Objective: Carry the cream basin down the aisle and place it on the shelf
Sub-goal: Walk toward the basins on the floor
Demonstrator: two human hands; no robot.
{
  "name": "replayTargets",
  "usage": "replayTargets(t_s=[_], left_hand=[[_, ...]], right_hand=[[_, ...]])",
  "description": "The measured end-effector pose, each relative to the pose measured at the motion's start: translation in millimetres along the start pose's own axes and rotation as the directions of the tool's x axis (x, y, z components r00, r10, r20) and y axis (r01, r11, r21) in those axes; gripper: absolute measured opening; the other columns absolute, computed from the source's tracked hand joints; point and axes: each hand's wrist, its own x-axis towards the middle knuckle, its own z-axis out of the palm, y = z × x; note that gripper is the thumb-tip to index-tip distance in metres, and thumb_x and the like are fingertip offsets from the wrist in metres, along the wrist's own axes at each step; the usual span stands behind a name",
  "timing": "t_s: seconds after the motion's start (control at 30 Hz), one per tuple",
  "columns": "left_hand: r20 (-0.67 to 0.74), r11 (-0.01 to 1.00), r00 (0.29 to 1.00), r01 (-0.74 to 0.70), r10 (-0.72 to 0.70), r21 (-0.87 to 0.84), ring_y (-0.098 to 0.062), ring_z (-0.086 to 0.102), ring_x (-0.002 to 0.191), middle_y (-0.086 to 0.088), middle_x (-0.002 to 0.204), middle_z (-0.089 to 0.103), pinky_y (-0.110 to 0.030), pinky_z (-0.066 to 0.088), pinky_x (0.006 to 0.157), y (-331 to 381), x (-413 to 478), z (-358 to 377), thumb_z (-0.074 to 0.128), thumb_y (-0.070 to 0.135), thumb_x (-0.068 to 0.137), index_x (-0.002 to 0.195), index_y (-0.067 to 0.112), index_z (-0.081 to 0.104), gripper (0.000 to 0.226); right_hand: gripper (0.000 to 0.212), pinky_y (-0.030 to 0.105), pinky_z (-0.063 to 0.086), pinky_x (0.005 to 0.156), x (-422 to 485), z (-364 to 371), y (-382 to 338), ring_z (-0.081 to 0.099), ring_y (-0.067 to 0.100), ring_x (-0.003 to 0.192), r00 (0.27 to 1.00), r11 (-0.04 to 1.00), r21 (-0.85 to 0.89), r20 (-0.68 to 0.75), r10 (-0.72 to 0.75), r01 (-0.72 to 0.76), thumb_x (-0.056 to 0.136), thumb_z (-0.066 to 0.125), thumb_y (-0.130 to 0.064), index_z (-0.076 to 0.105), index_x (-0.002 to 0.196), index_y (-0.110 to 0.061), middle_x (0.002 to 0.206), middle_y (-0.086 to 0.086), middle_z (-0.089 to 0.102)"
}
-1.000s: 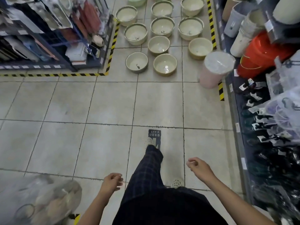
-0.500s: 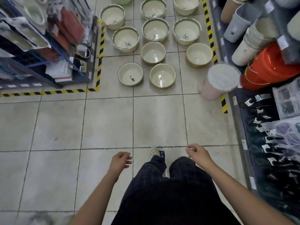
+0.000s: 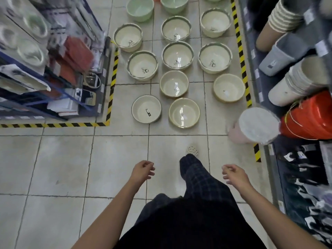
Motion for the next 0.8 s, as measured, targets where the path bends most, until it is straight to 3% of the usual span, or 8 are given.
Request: replayTargets(t_s=[0.13,0.27,0.4,0.53,0.63,0.7,0.8], left_hand=[[-0.064,0.996,0.998,0.002,-0.008,-0.087,-0.023,0.068,0.08,-0.016,0.105,0.073,-0.033,0.055,0.074,68,40,-17,0.057,0.018,0.103,0.112,0.004,0.066,0.019],[-0.133,0.981,0.991,0.001,-0.027,-0.192,-0.022,0.067,0.081,-0.012,0.099,0.071,-0.029,0.055,0.069,110,64,-49,0.057,0.015,0.102,0.108,0.006,0.066,0.014],[-0.161,0.972,0.984,0.039,-0.078,-0.232,-0.023,0.067,0.081,-0.012,0.098,0.072,-0.028,0.055,0.069,124,92,-90,0.056,0.015,0.102,0.101,0.011,0.066,0.011],[-0.175,0.968,0.975,0.091,-0.134,-0.235,-0.021,0.067,0.081,-0.015,0.102,0.072,-0.03,0.056,0.072,127,130,-136,0.056,0.016,0.103,0.101,0.012,0.066,0.01],[-0.163,0.971,0.974,0.119,-0.154,-0.21,-0.023,0.068,0.095,-0.014,0.111,0.072,-0.036,0.057,0.086,134,163,-171,0.058,0.02,0.101,0.097,0.018,0.066,0.01],[-0.158,0.977,0.975,0.132,-0.159,-0.168,-0.024,0.065,0.107,-0.009,0.117,0.07,-0.039,0.053,0.099,144,186,-195,0.059,0.025,0.1,0.103,0.017,0.067,0.011],[-0.13,0.985,0.981,0.126,-0.141,-0.119,-0.021,0.06,0.11,-0.005,0.12,0.065,-0.031,0.046,0.095,160,223,-226,0.061,0.029,0.1,0.121,0.013,0.065,0.027]], right_hand=[[0.02,0.046,0.059,0.086,46,1,-102,0.07,0.023,0.087,0.994,0.993,-0.073,0.068,-0.083,0.088,0.096,0.063,-0.03,0.068,0.111,-0.017,0.099,0.004,0.072],[0.02,0.046,0.057,0.092,67,30,-199,0.069,0.024,0.096,0.964,0.947,-0.232,0.197,-0.177,0.221,0.098,0.061,-0.031,0.064,0.115,-0.021,0.108,0.004,0.071],[0.029,0.03,0.047,0.077,81,75,-274,0.066,0.02,0.098,0.932,0.879,-0.358,0.293,-0.215,0.316,0.098,0.061,-0.034,0.064,0.124,-0.021,0.112,0.002,0.069],[0.034,0.027,0.04,0.073,90,125,-335,0.057,0.019,0.1,0.914,0.846,-0.399,0.339,-0.223,0.354,0.1,0.059,-0.031,0.063,0.13,-0.018,0.112,0.001,0.062],[0.035,0.027,0.04,0.077,98,163,-370,0.056,0.019,0.1,0.92,0.849,-0.401,0.325,-0.218,0.343,0.101,0.058,-0.03,0.061,0.132,-0.016,0.111,0.002,0.062],[0.038,0.028,0.038,0.084,102,189,-390,0.056,0.02,0.101,0.932,0.854,-0.412,0.301,-0.201,0.317,0.1,0.059,-0.031,0.06,0.134,-0.015,0.112,0.003,0.063],[0.044,0.032,0.042,0.091,112,225,-414,0.059,0.024,0.111,0.939,0.846,-0.44,0.292,-0.181,0.3,0.099,0.061,-0.033,0.057,0.139,-0.016,0.125,0.008,0.066]])
